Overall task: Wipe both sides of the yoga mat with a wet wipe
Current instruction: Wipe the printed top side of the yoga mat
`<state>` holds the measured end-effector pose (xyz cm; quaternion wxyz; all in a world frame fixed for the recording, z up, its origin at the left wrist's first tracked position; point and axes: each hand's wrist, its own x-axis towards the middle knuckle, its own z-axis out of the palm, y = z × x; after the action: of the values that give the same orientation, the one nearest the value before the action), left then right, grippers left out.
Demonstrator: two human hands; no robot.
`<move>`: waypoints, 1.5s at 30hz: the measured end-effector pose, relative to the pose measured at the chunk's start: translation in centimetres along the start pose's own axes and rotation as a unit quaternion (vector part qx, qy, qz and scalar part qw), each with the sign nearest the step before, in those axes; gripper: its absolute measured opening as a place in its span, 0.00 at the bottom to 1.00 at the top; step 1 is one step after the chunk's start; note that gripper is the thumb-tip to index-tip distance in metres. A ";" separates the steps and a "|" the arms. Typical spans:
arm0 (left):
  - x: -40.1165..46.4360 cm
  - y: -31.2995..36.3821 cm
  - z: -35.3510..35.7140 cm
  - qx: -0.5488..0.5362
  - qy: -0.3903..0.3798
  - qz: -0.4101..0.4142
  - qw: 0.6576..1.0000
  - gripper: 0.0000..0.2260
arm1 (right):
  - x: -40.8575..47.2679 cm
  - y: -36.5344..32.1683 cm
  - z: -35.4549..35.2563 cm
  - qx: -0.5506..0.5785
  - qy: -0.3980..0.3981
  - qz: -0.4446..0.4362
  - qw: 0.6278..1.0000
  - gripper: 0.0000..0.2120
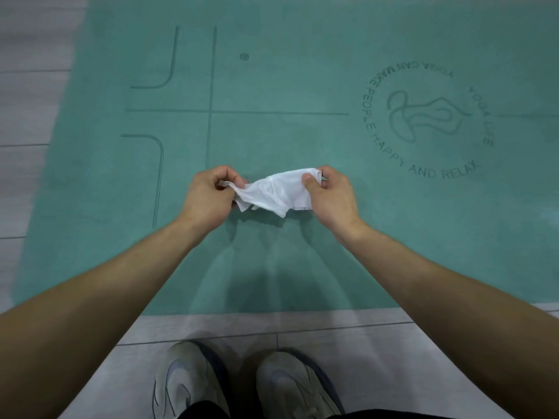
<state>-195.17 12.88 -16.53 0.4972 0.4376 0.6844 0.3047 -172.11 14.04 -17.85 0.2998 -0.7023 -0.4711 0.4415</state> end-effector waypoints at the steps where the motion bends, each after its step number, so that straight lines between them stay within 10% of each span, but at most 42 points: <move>1: 0.1 -0.1 -0.1 0.006 0.000 0.001 1.000 0.15 | 0.0 -0.1 -0.1 -0.010 -0.004 -0.007 1.000 0.08; 5: 0.1 0.3 0.1 -0.031 -0.024 -0.038 0.999 0.04 | 0.0 -0.3 0.3 -0.014 -0.022 -0.013 1.000 0.09; 10: 0.5 -0.1 -0.5 0.142 -0.013 -0.043 0.989 0.17 | 0.1 -0.3 -0.1 0.005 -0.037 -0.023 0.999 0.11; 28: 1.1 1.1 -3.5 0.078 0.233 -0.061 0.967 0.24 | 0.9 -0.9 -1.1 -0.056 0.062 -0.032 0.996 0.12; 34: -0.9 4.0 1.2 -0.026 -0.112 0.029 0.993 0.21 | -1.5 -3.2 1.9 0.043 -0.078 -0.038 0.995 0.17; 39: -0.2 2.8 1.2 0.152 -0.017 0.134 0.979 0.24 | -0.7 -2.7 0.2 0.029 -0.066 -0.014 0.997 0.04; 42: 0.6 2.5 -0.6 0.185 -0.088 0.085 0.975 0.36 | -0.9 -2.8 -0.5 0.101 -0.143 -0.004 0.985 0.10; 45: 0.5 2.4 -0.9 0.168 -0.158 0.001 0.973 0.17 | -0.5 -2.4 -0.3 0.055 -0.123 -0.009 0.991 0.08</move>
<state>-195.37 14.45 -14.38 0.5184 0.5582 0.6379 0.1129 -172.85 14.51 -15.51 0.2815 -0.6214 -0.4854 0.5468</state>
